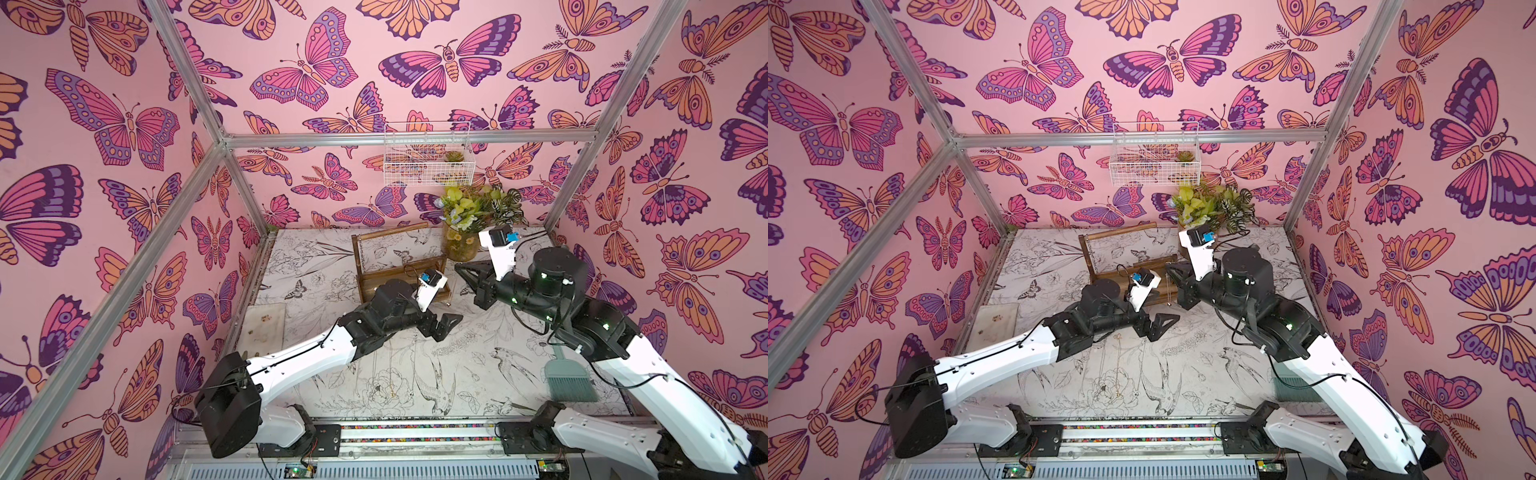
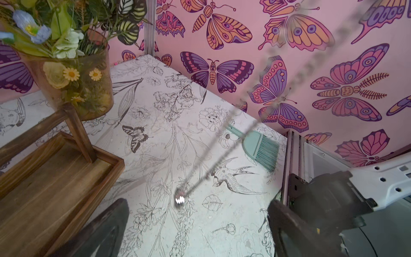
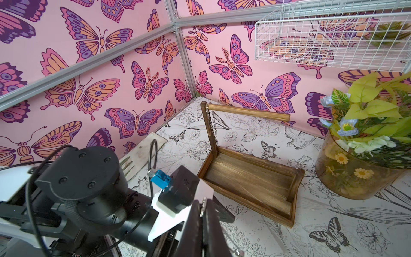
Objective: Take the necklace off the jewelry display stand
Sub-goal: Place the necklace at the center of the board.
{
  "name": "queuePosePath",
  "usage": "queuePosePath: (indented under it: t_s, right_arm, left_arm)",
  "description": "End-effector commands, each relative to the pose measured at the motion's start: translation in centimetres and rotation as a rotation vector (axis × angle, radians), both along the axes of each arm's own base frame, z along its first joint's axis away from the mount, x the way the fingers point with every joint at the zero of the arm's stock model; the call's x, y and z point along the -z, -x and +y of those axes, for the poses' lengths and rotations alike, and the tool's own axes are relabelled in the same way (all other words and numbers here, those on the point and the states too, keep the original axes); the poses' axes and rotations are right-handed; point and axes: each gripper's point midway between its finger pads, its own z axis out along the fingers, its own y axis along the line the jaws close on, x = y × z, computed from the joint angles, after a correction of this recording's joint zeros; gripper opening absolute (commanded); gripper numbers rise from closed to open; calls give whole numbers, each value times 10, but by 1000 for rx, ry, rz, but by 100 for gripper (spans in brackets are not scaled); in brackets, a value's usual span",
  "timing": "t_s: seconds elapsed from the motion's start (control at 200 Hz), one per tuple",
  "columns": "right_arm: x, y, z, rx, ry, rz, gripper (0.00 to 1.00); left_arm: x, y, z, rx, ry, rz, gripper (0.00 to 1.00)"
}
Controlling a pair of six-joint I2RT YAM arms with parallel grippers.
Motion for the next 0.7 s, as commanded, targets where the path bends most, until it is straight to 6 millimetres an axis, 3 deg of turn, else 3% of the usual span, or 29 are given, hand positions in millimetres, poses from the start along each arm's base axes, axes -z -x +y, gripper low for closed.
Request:
queuePosePath:
  t_s: [0.0, 0.255, 0.481, 0.696]
  right_arm:
    - [-17, 4, 1, -14, -24, -19, 0]
    - [-23, 5, -2, -2, -27, -36, 0]
    - [-24, 4, -3, 4, -28, -41, 0]
    - [-25, 4, -4, 6, -26, -46, 0]
  left_arm:
    - [-5, -7, -11, 7, -1, -55, 98]
    - [-6, 0, -14, 19, 15, -35, 71]
    - [-6, 3, -4, -18, 23, -25, 37]
    - [-5, 4, -3, -27, 23, -22, 34]
